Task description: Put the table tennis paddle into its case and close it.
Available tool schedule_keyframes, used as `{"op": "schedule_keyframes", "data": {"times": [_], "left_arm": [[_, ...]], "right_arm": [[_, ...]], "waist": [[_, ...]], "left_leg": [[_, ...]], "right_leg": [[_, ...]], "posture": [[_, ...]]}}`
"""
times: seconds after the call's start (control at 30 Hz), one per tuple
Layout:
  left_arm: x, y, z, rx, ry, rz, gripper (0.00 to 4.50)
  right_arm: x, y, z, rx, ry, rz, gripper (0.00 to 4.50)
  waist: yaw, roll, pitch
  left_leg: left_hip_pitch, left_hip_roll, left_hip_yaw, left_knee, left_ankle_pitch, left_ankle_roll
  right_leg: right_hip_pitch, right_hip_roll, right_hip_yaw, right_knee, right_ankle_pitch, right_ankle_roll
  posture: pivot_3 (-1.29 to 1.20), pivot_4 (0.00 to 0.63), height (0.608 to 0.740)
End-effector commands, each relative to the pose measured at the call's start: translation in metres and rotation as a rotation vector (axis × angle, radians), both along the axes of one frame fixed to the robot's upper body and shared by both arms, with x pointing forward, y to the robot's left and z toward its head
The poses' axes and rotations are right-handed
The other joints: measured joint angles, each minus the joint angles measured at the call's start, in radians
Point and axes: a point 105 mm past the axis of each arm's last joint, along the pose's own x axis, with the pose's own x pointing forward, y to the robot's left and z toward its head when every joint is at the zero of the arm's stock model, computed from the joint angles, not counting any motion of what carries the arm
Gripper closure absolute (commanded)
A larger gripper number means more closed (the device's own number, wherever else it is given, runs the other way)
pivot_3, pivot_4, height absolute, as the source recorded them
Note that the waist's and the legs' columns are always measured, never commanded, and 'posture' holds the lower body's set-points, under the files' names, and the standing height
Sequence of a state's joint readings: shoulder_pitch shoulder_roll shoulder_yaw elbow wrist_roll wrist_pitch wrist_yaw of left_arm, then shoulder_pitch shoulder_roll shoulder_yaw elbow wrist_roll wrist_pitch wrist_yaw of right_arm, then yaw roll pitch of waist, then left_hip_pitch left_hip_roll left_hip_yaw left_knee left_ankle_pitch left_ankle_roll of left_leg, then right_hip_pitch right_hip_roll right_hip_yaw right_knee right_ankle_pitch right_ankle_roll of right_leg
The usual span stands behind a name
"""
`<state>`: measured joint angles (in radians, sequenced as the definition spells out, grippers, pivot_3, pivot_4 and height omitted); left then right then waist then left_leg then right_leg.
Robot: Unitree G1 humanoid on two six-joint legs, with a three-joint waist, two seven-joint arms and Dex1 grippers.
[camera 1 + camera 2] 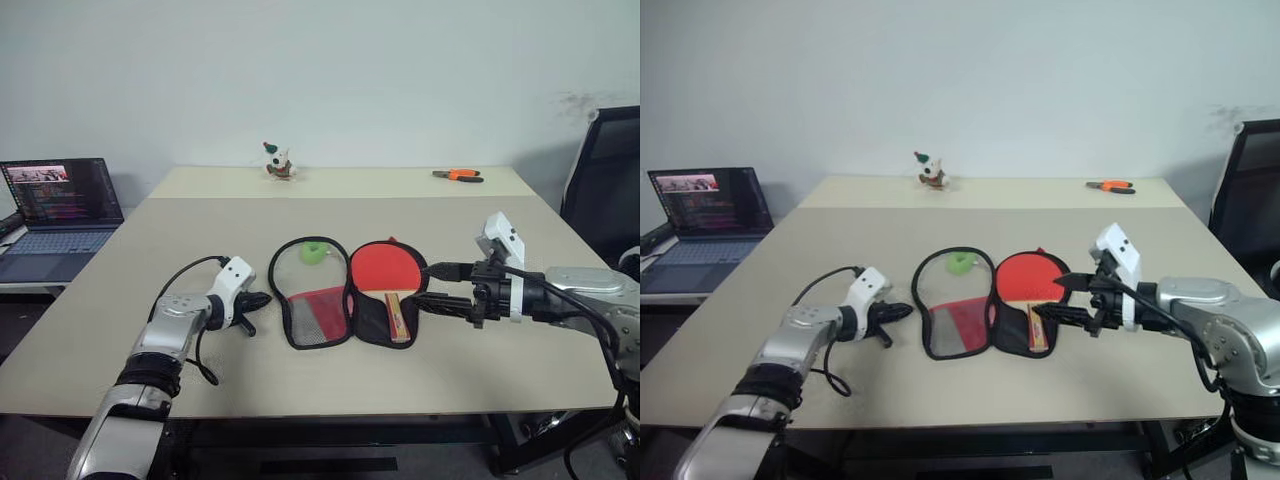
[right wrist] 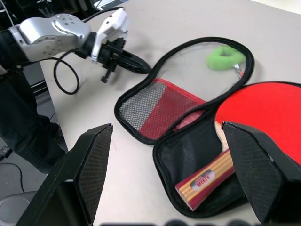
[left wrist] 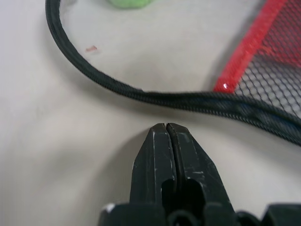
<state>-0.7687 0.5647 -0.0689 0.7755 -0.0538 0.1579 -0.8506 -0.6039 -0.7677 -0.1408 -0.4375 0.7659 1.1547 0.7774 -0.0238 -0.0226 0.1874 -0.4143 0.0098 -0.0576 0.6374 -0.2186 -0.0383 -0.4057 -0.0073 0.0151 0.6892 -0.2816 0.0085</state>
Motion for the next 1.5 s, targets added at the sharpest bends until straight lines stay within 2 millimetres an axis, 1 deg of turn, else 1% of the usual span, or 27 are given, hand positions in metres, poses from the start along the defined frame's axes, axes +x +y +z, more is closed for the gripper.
{"op": "schedule_keyframes", "data": {"times": [0.03,0.07,0.17,0.27,0.33,0.43,0.47,0.53,0.57,0.6,0.67,0.77,0.83,0.9,1.0,1.07,1.1,1.2,1.27,1.33,1.4,1.5], "left_arm": [[0.01,-0.015,0.0,-0.021,-0.017,-0.002,4.45],[0.011,-0.019,0.0,-0.03,-0.017,-0.006,4.45],[0.016,-0.04,0.002,-0.059,-0.024,-0.049,4.45],[0.02,-0.059,0.015,-0.077,-0.057,-0.111,4.45],[0.022,-0.073,0.031,-0.1,-0.095,-0.159,4.45],[0.023,-0.104,0.072,-0.159,-0.187,-0.264,4.45],[0.023,-0.11,0.079,-0.171,-0.202,-0.285,4.45],[0.021,-0.131,0.101,-0.2,-0.245,-0.343,4.45],[0.021,-0.139,0.108,-0.212,-0.26,-0.364,4.45],[0.02,-0.147,0.115,-0.225,-0.271,-0.382,4.45],[0.02,-0.158,0.12,-0.236,-0.28,-0.402,4.45],[0.019,-0.166,0.121,-0.231,-0.28,-0.423,4.45],[0.019,-0.163,0.117,-0.225,-0.275,-0.421,4.45],[0.018,-0.155,0.111,-0.221,-0.266,-0.413,4.45],[0.017,-0.135,0.105,-0.227,-0.256,-0.381,4.45],[0.013,-0.122,0.103,-0.236,-0.251,-0.381,4.5],[0.007,-0.114,0.102,-0.238,-0.247,-0.4,4.5],[-0.016,-0.089,0.096,-0.228,-0.218,-0.456,4.5],[-0.03,-0.073,0.095,-0.228,-0.192,-0.465,4.5],[-0.041,-0.057,0.097,-0.229,-0.178,-0.451,4.5],[-0.048,-0.047,0.098,-0.224,-0.172,-0.43,4.5],[-0.053,-0.04,0.101,-0.216,-0.175,-0.402,4.5]], "right_arm": [[0.0,-0.001,0.008,-0.006,-0.058,-0.001,0.42],[0.0,-0.001,0.008,-0.005,-0.059,-0.002,0.42],[0.003,-0.003,0.009,-0.007,-0.067,-0.017,0.42],[0.003,-0.006,0.009,-0.011,-0.07,-0.03,0.42],[0.003,-0.01,0.009,-0.016,-0.071,-0.044,0.42],[0.004,-0.019,0.01,-0.021,-0.068,-0.075,0.42],[0.004,-0.02,0.01,-0.021,-0.067,-0.08,0.42],[0.007,-0.026,0.009,-0.025,-0.064,-0.106,0.42],[0.008,-0.028,0.009,-0.028,-0.063,-0.117,0.42],[0.01,-0.031,0.009,-0.03,-0.063,-0.133,0.42],[0.015,-0.036,0.009,-0.036,-0.066,-0.164,0.42],[0.021,-0.041,0.009,-0.041,-0.071,-0.198,0.42],[0.023,-0.042,0.009,-0.04,-0.072,-0.211,0.42],[0.029,-0.045,0.008,-0.043,-0.073,-0.241,0.42],[0.042,-0.053,-0.001,-0.05,-0.051,-0.32,0.42],[0.051,-0.058,-0.007,-0.044,-0.028,-0.373,0.08],[0.053,-0.058,-0.01,-0.039,-0.015,-0.384,0.02],[0.059,-0.054,-0.019,-0.019,0.027,-0.401,0.02],[0.065,-0.052,-0.027,-0.008,0.051,-0.415,0.02],[0.071,-0.048,-0.04,0.001,0.075,-0.421,0.02],[0.078,-0.045,-0.05,0.014,0.095,-0.436,0.02],[0.088,-0.043,-0.061,0.02,0.11,-0.466,0.02]], "waist": [[0.007,0.0,0.0],[0.009,0.0,0.0],[0.017,0.0,0.0],[0.022,0.0,0.0],[0.022,0.0,0.0],[0.022,-0.001,0.0],[0.022,-0.001,0.0],[0.021,-0.001,0.0],[0.021,-0.001,0.0],[0.021,-0.001,0.0],[0.02,-0.001,0.0],[0.012,-0.001,0.0],[0.001,-0.001,0.0],[-0.008,-0.001,0.0],[-0.015,-0.001,0.0],[-0.017,0.0,0.0],[-0.016,0.0,0.0],[-0.019,0.0,0.001],[-0.017,0.0,0.001],[-0.015,0.0,0.001],[-0.012,0.0,0.001],[-0.003,0.0,0.001]], "left_leg": [[0.0,0.0,-0.001,0.002,0.0,0.0],[0.0,0.0,-0.001,0.004,0.0,0.0],[-0.001,-0.001,-0.001,0.007,0.0,0.0],[-0.002,-0.001,0.0,0.008,0.0,0.0],[-0.002,-0.001,0.0,0.008,0.0,0.0],[-0.003,-0.001,0.0,0.008,0.0,0.0],[-0.004,-0.001,0.0,0.007,0.0,0.0],[-0.004,-0.001,0.0,0.007,0.0,0.0],[-0.003,-0.001,0.0,0.007,0.0,0.001],[-0.003,-0.001,0.0,0.007,0.0,0.001],[-0.003,-0.002,0.001,0.007,0.0,0.001],[-0.003,-0.002,0.002,0.007,-0.001,0.001],[-0.002,-0.002,0.002,0.007,-0.001,0.001],[-0.002,-0.002,0.002,0.007,-0.001,0.001],[-0.001,-0.001,0.003,0.006,-0.001,0.001],[-0.001,0.0,0.003,0.006,-0.001,0.001],[-0.001,0.0,0.003,0.006,-0.001,0.001],[-0.001,0.002,0.003,0.006,-0.001,0.001],[-0.001,0.002,0.003,0.006,-0.001,0.001],[-0.002,0.002,0.002,0.006,-0.001,0.001],[-0.002,0.002,0.002,0.007,-0.001,0.001],[-0.001,0.001,0.002,0.007,-0.001,0.001]], "right_leg": [[0.0,0.0,0.0,0.001,0.0,0.0],[0.001,0.0,-0.001,0.002,0.0,0.001],[0.002,0.0,0.0,0.002,0.001,0.003],[0.002,0.0,0.0,0.001,0.002,0.004],[0.002,0.0,0.0,0.001,0.002,0.004],[0.001,0.0,0.0,0.0,0.002,0.004],[0.001,0.0,0.0,0.0,0.002,0.004],[0.001,0.0,0.001,-0.001,0.002,0.004],[0.001,0.0,0.001,-0.001,0.002,0.004],[0.001,0.0,0.001,-0.001,0.002,0.004],[0.001,0.0,0.001,-0.001,0.002,0.004],[0.001,0.001,0.002,-0.001,0.002,0.004],[0.001,0.002,0.002,-0.001,0.002,0.004],[0.0,0.003,0.002,-0.001,0.002,0.004],[0.001,0.003,0.004,0.0,0.002,0.004],[0.0,0.003,0.004,0.0,0.002,0.004],[0.0,0.003,0.004,0.0,0.002,0.004],[0.0,0.003,0.005,0.0,0.002,0.003],[0.0,0.003,0.005,0.001,0.002,0.003],[0.0,0.002,0.004,0.001,0.002,0.003],[0.0,0.002,0.003,0.001,0.002,0.003],[0.0,0.002,0.003,0.001,0.002,0.003]], "posture": [[0.0,0.15,0.74],[0.0,0.15,0.74],[0.0,0.15,0.74],[0.0,0.15,0.74],[0.0,0.15,0.74],[0.0,0.15,0.74],[0.0,0.15,0.74],[0.0,0.15,0.74],[0.0,0.15,0.74],[0.0,0.15,0.74],[0.0,0.15,0.74],[0.0,0.15,0.74],[0.0,0.15,0.74],[0.0,0.15,0.74],[0.0,0.15,0.74],[0.0,0.15,0.74],[0.0,0.15,0.74],[0.0,0.15,0.74],[0.0,0.15,0.74],[0.0,0.15,0.74],[0.0,0.15,0.74],[0.0,0.15,0.74]]}}
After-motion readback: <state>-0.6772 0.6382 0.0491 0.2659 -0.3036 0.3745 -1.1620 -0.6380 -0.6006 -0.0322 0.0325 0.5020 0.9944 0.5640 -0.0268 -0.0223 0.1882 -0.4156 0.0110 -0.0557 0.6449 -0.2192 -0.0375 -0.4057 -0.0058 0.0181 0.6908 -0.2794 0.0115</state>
